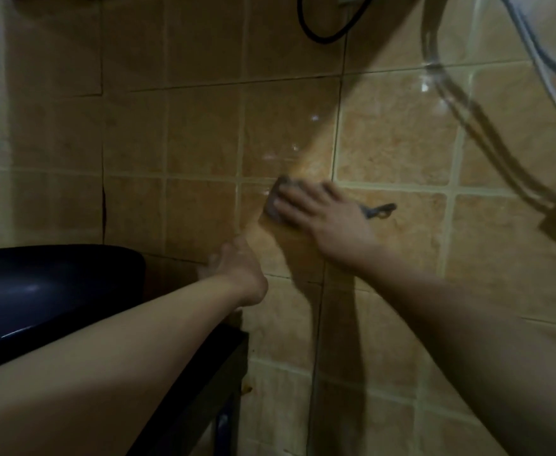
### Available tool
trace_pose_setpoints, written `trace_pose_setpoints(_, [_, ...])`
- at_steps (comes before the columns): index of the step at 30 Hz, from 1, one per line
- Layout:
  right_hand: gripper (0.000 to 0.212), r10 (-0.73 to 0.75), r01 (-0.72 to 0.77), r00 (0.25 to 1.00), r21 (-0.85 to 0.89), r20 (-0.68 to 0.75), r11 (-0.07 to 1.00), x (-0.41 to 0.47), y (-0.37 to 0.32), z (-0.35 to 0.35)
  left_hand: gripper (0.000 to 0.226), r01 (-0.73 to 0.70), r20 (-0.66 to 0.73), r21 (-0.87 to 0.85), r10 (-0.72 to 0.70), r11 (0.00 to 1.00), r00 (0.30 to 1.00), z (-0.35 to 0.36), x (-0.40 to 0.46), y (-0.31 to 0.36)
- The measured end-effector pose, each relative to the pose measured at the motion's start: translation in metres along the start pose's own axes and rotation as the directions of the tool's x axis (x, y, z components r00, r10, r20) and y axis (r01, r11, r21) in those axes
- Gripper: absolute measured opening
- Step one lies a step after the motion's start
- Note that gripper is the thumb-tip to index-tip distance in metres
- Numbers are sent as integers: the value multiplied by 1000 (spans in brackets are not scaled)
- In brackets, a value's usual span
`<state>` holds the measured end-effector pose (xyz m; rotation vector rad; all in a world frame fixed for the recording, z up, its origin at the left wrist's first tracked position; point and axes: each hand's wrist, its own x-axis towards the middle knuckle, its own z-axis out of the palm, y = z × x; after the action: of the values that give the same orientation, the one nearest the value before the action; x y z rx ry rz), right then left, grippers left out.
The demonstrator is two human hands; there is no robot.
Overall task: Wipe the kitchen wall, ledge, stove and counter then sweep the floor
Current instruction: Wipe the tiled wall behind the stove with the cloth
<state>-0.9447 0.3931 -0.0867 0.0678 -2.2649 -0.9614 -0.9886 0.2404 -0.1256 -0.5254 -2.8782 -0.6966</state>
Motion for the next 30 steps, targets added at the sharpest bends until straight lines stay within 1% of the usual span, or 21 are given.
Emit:
trace_pose_setpoints(1, [59, 77, -76, 996, 18, -38, 997, 6, 7, -5, 68, -1, -8, 11, 1, 1000, 1000, 2, 0, -1])
trace_pose_setpoints(2, [59, 120, -119, 991, 23, -60, 993, 8, 9, -4, 70, -2, -16, 15, 2, 1000, 1000, 4, 0, -1])
trace_pose_setpoints(4, [60, 131, -129, 990, 46, -58, 991, -1, -2, 4, 72, -4, -27, 25, 5, 1000, 1000, 10, -2, -4])
trace_pose_setpoints(6, [62, 29, -28, 999, 58, -24, 998, -25, -30, 24, 74, -15, -34, 31, 16, 999, 999, 17, -6, -7])
trace_pose_setpoints(7, [62, -46, 45, 999, 59, 18, 997, -41, -46, 35, 76, -20, -34, 29, 21, 999, 999, 21, -9, -8])
trace_pose_setpoints(9, [61, -195, 187, 973, 79, 120, 979, -70, -70, 56, 80, -29, -32, 29, 30, 999, 999, 29, -14, -9])
trace_pose_setpoints(11, [58, -283, 272, 946, 90, 156, 958, -84, -74, 71, 79, -33, -36, 51, 35, 998, 999, 36, -18, -8])
trace_pose_setpoints(12, [60, -279, 272, 943, 67, 182, 960, -87, -69, 68, 78, -39, -41, 59, 41, 997, 998, 41, -20, -6])
trace_pose_setpoints(13, [60, -243, 240, 959, 37, 145, 970, -85, -60, 62, 76, -46, -49, 66, 49, 997, 998, 44, -21, -5])
trace_pose_setpoints(14, [57, -172, 171, 980, 24, 102, 985, -81, -45, 53, 73, -58, -55, 65, 61, 996, 997, 47, -21, -3])
trace_pose_setpoints(15, [55, -72, 70, 997, 39, 38, 997, -75, -26, 42, 72, -75, -60, 58, 78, 996, 995, 48, -21, 0])
trace_pose_setpoints(16, [55, 38, -39, 999, 54, 12, 998, -70, -3, 32, 71, -97, -61, 48, 99, 994, 993, 49, -20, 3])
trace_pose_setpoints(17, [57, 142, -141, 990, 54, -14, 989, -66, 17, 20, 72, -118, -63, 37, 121, 992, 991, 50, -21, 5])
trace_pose_setpoints(18, [59, 211, -210, 977, 33, -41, 977, -64, 32, 10, 72, -139, -73, 27, 140, 990, 987, 50, -22, 8])
trace_pose_setpoints(20, [61, 269, -269, 961, 9, -59, 963, -69, 39, 7, 72, -175, -106, 18, 176, 984, 979, 53, -26, 14])
trace_pose_setpoints(22, [62, 222, -224, 971, -16, -88, 974, -85, 17, 27, 72, -191, -127, 26, 192, 981, 973, 61, -30, 17])
trace_pose_setpoints(24, [67, 94, -95, 992, -11, -84, 995, -112, -16, 54, 70, -195, -135, 41, 199, 980, 971, 73, -33, 20])
trace_pose_setpoints(26, [69, -27, 27, 999, -23, 31, 999, -139, -35, 73, 71, -215, -146, 57, 221, 975, 964, 83, -35, 23])
trace_pose_setpoints(28, [67, -86, 90, 992, -42, 88, 995, -151, -30, 75, 74, -243, -165, 64, 251, 968, 954, 87, -37, 28])
trace_pose_setpoints(29, [67, -87, 92, 993, -61, 77, 994, -150, -19, 71, 75, -261, -170, 61, 268, 963, 948, 88, -37, 30])
trace_pose_setpoints(30, [68, -57, 60, 997, -77, 43, 995, -148, -5, 63, 76, -282, -174, 53, 286, 958, 942, 89, -37, 35])
